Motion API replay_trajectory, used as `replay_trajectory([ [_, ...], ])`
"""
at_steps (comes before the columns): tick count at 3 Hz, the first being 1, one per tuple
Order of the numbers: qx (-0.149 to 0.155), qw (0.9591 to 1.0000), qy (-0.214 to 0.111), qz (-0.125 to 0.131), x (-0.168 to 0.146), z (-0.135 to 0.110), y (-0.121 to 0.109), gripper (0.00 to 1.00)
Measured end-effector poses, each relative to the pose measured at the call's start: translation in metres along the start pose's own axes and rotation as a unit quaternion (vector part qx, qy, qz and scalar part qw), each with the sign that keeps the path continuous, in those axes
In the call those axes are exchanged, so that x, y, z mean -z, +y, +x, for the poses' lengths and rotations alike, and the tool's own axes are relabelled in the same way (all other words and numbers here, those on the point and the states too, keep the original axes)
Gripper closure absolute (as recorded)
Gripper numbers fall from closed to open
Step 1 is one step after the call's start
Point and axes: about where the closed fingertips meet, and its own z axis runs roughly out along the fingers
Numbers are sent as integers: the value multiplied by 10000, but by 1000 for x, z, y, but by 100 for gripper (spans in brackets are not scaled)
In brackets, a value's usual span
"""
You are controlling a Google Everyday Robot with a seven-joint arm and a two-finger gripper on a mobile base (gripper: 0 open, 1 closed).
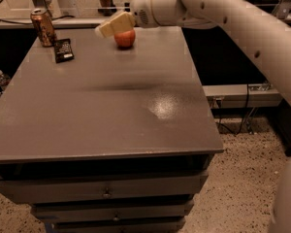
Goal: Move rxbar chocolate near orange can
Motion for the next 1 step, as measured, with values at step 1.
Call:
replay_trajectory([
  [1, 264, 9993, -169, 224, 60, -26, -8, 0],
])
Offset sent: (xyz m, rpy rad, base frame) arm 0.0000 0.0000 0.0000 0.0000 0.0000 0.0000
